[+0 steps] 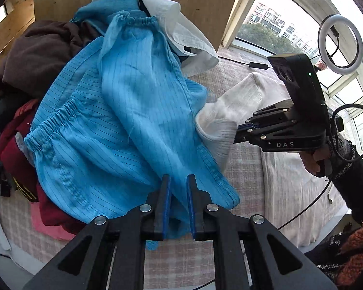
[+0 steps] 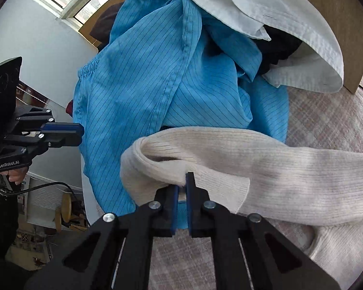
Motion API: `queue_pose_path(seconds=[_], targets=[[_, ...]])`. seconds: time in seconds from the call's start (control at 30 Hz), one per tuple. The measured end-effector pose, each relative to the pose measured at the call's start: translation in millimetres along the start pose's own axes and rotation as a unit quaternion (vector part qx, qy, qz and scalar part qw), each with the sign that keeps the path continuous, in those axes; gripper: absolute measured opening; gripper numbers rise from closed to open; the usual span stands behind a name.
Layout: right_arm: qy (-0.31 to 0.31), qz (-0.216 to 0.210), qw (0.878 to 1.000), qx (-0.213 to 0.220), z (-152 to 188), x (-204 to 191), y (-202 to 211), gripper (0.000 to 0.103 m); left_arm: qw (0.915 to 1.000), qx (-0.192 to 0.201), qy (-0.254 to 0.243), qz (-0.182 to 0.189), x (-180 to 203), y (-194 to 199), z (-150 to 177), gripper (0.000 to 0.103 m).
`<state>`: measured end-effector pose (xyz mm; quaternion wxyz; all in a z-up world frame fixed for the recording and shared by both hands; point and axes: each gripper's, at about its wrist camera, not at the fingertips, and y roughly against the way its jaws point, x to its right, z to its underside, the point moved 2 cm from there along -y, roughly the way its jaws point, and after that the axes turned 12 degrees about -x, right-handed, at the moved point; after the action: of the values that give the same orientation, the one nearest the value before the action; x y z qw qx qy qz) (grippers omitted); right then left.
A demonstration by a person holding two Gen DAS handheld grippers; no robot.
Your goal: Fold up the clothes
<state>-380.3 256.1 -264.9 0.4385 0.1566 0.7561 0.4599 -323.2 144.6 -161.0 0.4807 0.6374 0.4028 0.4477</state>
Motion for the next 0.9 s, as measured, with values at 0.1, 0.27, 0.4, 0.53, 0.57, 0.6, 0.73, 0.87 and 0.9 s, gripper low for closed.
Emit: queue_pose_path(seconds=[0.1, 0.27, 0.4, 0.53, 0.57, 0.6, 0.73, 0.87, 0.9], targets=[[0.006, -0.018, 1.000, -0.024, 1, -10, 2, 0.005, 0.9999, 0.014, -0.005, -0.004, 15, 0, 4, 0.025], [-0.004, -0.080, 0.996, -0.031, -7, -35, 18, 0.005, 0.9992, 0.036, -0.014, -0.010, 40, 0, 11, 0.038], [-0.015, -0.110, 0.993, -0.034, -20, -50, 19, 0.005, 0.9982, 0.055, -0.021, -0.015, 61, 0, 16, 0.050], [-0.003, -0.122, 0.992, -0.044, -33, -77, 11, 0.005, 0.9973, 0.073, 0.006, -0.006, 43, 3, 16, 0.050], [0.002, -0.122, 0.991, -0.045, -36, -83, 9, 0.005, 0.9969, 0.078, 0.013, -0.003, 37, 3, 16, 0.046], [0.008, -0.124, 0.991, -0.046, -37, -90, 7, 0.005, 0.9964, 0.082, 0.021, 0.000, 32, 4, 16, 0.042], [0.018, -0.117, 0.992, -0.040, -45, -103, 6, 0.009, 0.9935, 0.101, 0.052, 0.011, 9, 7, 16, 0.003], [0.008, -0.115, 0.993, -0.004, -42, -75, 43, 0.024, 0.9932, 0.098, 0.063, 0.000, -17, 17, 22, 0.003], [0.005, -0.114, 0.993, 0.009, -40, -65, 55, 0.029, 0.9934, 0.098, 0.060, -0.008, -22, 22, 23, 0.003]])
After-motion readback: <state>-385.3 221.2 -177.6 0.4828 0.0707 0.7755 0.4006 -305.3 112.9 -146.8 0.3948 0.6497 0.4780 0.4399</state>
